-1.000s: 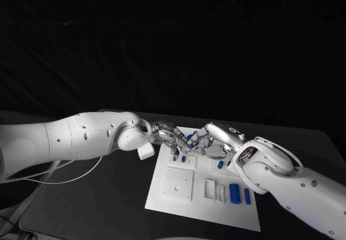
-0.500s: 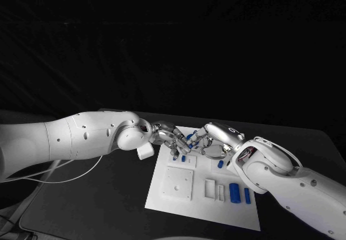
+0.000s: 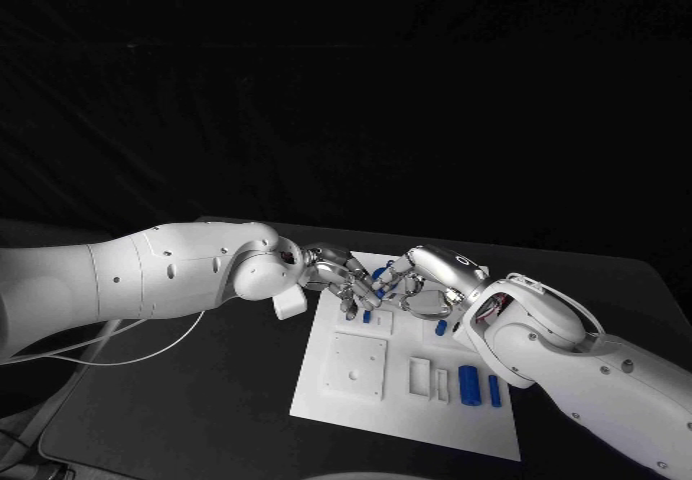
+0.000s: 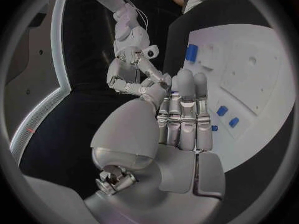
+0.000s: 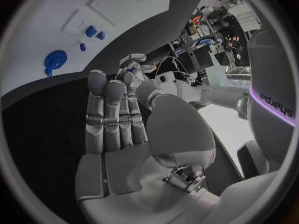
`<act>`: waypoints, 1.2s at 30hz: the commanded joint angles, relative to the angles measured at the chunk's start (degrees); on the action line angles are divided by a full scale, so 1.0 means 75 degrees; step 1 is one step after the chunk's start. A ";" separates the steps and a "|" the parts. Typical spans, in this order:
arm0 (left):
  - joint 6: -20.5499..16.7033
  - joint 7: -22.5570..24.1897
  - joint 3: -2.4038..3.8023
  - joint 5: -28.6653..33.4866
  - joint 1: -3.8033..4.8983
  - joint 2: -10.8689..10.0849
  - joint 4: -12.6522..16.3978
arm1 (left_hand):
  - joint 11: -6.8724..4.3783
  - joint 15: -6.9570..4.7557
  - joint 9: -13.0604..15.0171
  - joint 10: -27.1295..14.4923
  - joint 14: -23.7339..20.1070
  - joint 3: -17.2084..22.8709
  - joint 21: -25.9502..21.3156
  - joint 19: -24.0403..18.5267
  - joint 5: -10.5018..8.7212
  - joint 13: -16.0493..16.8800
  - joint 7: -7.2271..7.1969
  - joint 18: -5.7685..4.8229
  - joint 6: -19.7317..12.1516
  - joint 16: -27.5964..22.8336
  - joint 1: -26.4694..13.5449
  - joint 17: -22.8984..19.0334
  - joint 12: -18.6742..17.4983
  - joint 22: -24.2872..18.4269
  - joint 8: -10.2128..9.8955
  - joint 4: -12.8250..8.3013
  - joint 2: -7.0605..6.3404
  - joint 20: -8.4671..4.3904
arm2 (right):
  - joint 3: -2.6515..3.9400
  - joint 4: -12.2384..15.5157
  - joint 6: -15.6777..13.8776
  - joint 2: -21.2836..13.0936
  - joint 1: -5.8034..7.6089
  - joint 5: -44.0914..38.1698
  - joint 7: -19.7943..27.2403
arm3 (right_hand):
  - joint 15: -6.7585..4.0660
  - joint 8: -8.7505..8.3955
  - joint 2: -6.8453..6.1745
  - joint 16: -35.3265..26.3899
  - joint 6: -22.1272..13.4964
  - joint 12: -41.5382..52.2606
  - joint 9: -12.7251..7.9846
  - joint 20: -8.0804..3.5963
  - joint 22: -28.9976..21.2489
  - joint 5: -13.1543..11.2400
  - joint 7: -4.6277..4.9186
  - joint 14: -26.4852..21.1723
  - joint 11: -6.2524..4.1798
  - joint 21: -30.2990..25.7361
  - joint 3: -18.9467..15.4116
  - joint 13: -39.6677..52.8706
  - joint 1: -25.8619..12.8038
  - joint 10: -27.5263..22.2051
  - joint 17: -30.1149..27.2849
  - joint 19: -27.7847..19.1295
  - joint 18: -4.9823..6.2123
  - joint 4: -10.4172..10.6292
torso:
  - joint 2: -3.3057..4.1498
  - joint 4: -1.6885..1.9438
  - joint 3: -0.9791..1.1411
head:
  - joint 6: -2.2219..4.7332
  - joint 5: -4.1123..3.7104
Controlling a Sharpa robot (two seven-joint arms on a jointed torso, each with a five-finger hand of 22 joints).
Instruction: Assemble the parts on the task board
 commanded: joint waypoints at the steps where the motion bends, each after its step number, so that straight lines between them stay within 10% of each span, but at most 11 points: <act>1: 0.0129 0.0095 0.0021 0.0144 0.0017 0.0024 0.0047 | -0.0011 -0.0041 0.0184 0.0013 0.0003 0.0021 -0.0047 0.0041 0.0056 0.0008 0.0026 0.0042 0.0031 -0.0004 -0.0001 0.0004 0.0019 0.0012 0.0021 0.0010 0.0063 -0.0006 | -0.0030 0.0039 0.0217 0.0005 -0.0018 -0.0130 -0.0057 | -0.0044 0.0027 0.0016 -0.0034 0.0056 0.0025 0.0031 -0.0019 0.0186 0.0021 -0.0003 0.0026 0.0014 0.0055 0.0041 0.0005 -0.0051 0.0064 0.0013 -0.0018 0.0131 -0.0005 | -0.0001 -0.0008 0.0000 | -0.0006 0.0005; 20: -0.0187 0.0010 0.0019 0.0415 0.0017 0.0019 0.0002 | 0.0034 -0.0017 0.0113 -0.0123 0.0000 -0.0056 -0.0119 0.0052 0.0306 0.0010 0.0129 0.0041 -0.0302 -0.0003 -0.0056 0.0004 0.0019 0.0002 -0.0014 0.0063 -0.0018 0.0020 | -0.0067 0.0071 0.0138 -0.0021 -0.0018 -0.0356 -0.0399 | -0.0074 0.0027 -0.0072 -0.0068 0.0126 0.0029 0.0200 -0.0050 0.0209 0.0348 -0.0038 0.0074 -0.0031 0.0330 0.0217 0.0023 -0.0204 0.0201 0.0052 -0.0014 0.0102 0.0014 | -0.0001 -0.0003 0.0004 | -0.0043 -0.0005; 36: -0.0191 -0.0035 0.0014 0.0572 0.0017 0.0000 -0.0018 | 0.0095 0.0023 -0.0980 -0.0257 -0.0058 -0.0082 -0.0076 -0.0052 0.0321 0.0014 0.0304 0.0022 -0.0921 0.0006 -0.0098 0.0011 0.0021 0.0158 0.0000 -0.0106 -0.0199 0.0059 | -0.0068 0.0058 -0.0100 -0.0021 -0.0019 -0.0317 -0.0544 | -0.0086 0.0027 -0.0090 -0.0087 0.0139 0.0029 0.0262 -0.0060 0.0215 0.0397 -0.0046 0.0112 -0.0046 0.0420 0.0231 0.0025 -0.0253 0.0232 0.0064 0.0011 0.0086 0.0031 | -0.0003 0.0000 -0.0001 | -0.0060 -0.0020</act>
